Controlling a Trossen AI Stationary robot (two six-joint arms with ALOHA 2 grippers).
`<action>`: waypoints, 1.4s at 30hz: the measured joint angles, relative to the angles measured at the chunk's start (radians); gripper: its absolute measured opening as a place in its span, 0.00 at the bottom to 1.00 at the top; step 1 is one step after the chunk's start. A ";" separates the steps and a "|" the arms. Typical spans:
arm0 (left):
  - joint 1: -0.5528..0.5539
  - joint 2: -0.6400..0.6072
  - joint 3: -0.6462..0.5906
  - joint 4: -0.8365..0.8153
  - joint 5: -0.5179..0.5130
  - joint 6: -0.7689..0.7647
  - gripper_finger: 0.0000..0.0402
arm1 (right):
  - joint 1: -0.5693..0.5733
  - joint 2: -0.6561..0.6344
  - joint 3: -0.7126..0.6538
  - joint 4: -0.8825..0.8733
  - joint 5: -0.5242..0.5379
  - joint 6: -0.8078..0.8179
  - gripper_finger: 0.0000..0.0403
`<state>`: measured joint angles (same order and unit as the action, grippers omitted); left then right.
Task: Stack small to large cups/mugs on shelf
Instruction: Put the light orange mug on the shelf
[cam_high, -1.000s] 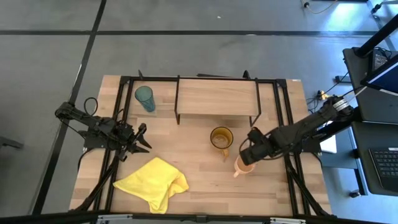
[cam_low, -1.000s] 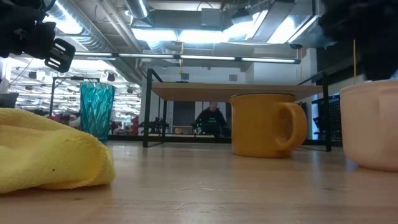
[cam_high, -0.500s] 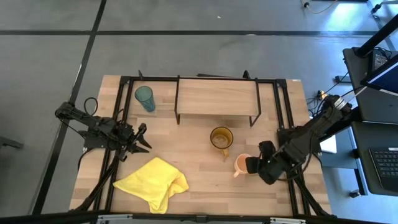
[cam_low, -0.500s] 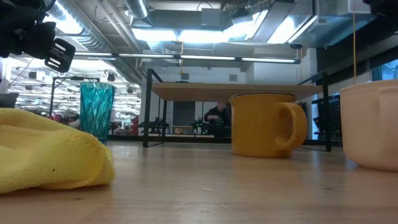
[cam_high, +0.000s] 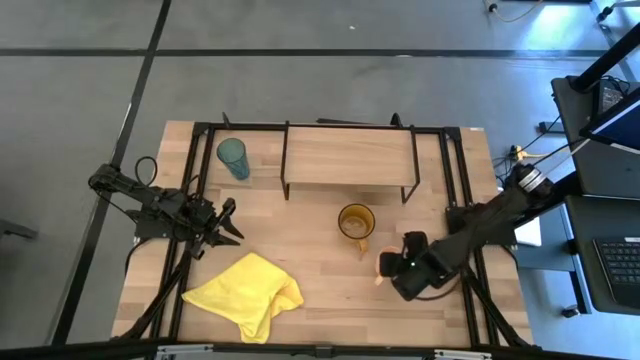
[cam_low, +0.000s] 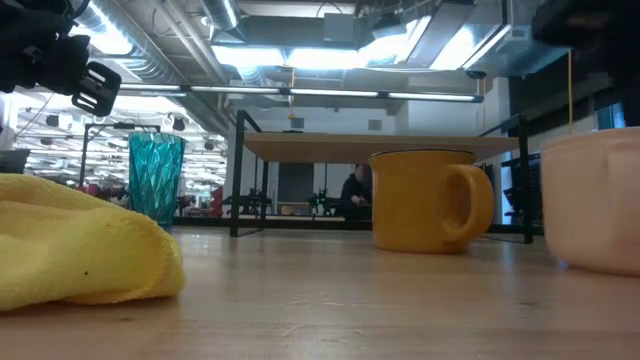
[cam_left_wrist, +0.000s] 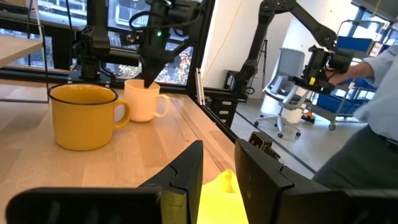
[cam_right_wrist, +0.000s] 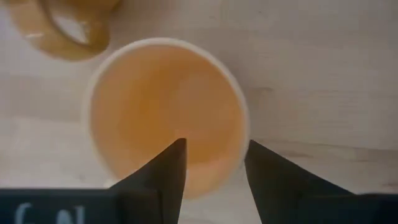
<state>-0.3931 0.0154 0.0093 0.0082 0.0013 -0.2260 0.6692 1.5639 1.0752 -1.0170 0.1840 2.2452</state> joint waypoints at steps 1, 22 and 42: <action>0.000 0.000 0.000 0.000 0.000 0.000 0.22 | -0.010 0.012 0.000 0.008 0.000 -0.003 0.40; 0.000 0.000 0.000 0.000 0.000 0.000 0.22 | -0.071 0.071 0.000 -0.018 -0.021 -0.069 0.03; 0.000 0.000 0.000 0.000 0.000 0.000 0.22 | -0.191 -0.048 0.399 -0.524 0.106 -0.592 0.03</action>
<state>-0.3931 0.0154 0.0090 0.0082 0.0010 -0.2260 0.4781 1.5158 1.4737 -1.5411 0.2897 1.6531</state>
